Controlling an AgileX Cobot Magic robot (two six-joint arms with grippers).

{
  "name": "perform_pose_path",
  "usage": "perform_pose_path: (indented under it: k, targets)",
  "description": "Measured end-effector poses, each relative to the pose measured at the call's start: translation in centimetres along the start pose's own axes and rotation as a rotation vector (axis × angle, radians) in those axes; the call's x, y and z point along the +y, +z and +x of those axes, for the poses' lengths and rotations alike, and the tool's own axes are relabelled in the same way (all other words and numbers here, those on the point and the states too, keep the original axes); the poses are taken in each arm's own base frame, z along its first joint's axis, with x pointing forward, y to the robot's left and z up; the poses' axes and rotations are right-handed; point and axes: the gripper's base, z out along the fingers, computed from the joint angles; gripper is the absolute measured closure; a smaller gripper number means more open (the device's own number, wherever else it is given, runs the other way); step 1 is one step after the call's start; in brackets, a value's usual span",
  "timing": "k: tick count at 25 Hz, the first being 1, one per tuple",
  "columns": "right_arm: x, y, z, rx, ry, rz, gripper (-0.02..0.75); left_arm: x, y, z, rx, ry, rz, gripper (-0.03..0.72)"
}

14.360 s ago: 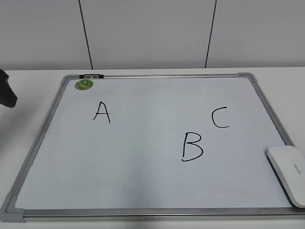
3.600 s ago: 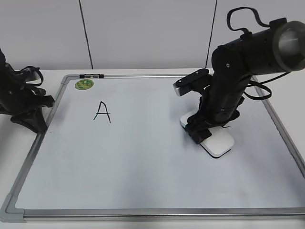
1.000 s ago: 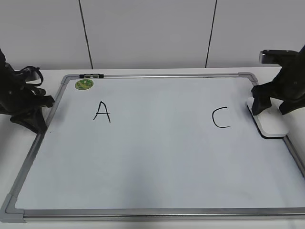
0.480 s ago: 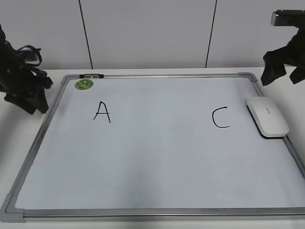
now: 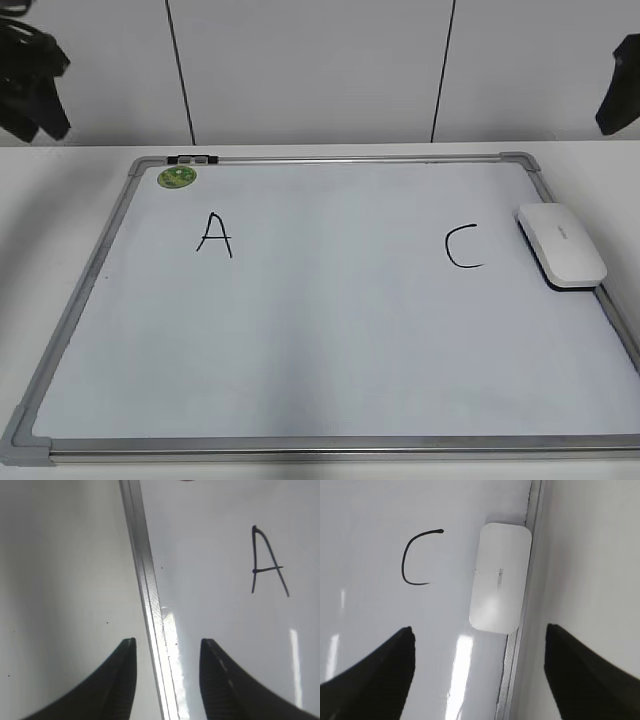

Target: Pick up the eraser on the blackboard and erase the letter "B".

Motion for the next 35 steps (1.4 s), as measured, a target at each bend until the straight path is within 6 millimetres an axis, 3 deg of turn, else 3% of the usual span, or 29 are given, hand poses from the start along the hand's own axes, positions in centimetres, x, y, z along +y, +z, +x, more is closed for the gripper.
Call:
perform_pose_path:
  k: [7,12,18,25,31,35]
  targets:
    - [1.1,-5.4,1.9,-0.028,-0.02,-0.001,0.142,-2.2,-8.3,3.3,-0.125,0.034,-0.007,0.369]
    - [2.0,-9.2,3.4,-0.119,-0.029,0.0,0.143,-3.8,-13.7,8.3,-0.204,0.053,-0.011,0.369]
    - [3.5,-12.7,8.9,-0.178,-0.038,0.005,0.143,-5.2,-17.9,15.8,-0.281,0.072,-0.018,0.369]
    - [4.7,-13.1,15.2,-0.178,-0.03,0.004,0.144,-5.9,-18.6,24.2,-0.321,0.082,-0.021,0.369]
    - [5.5,-11.6,20.4,-0.154,0.016,-0.005,0.144,-5.9,-16.8,30.3,-0.329,0.072,-0.019,0.371]
    - [5.9,-10.3,23.5,-0.14,0.027,-0.008,0.144,-5.8,-15.5,33.3,-0.34,0.067,-0.019,0.372]
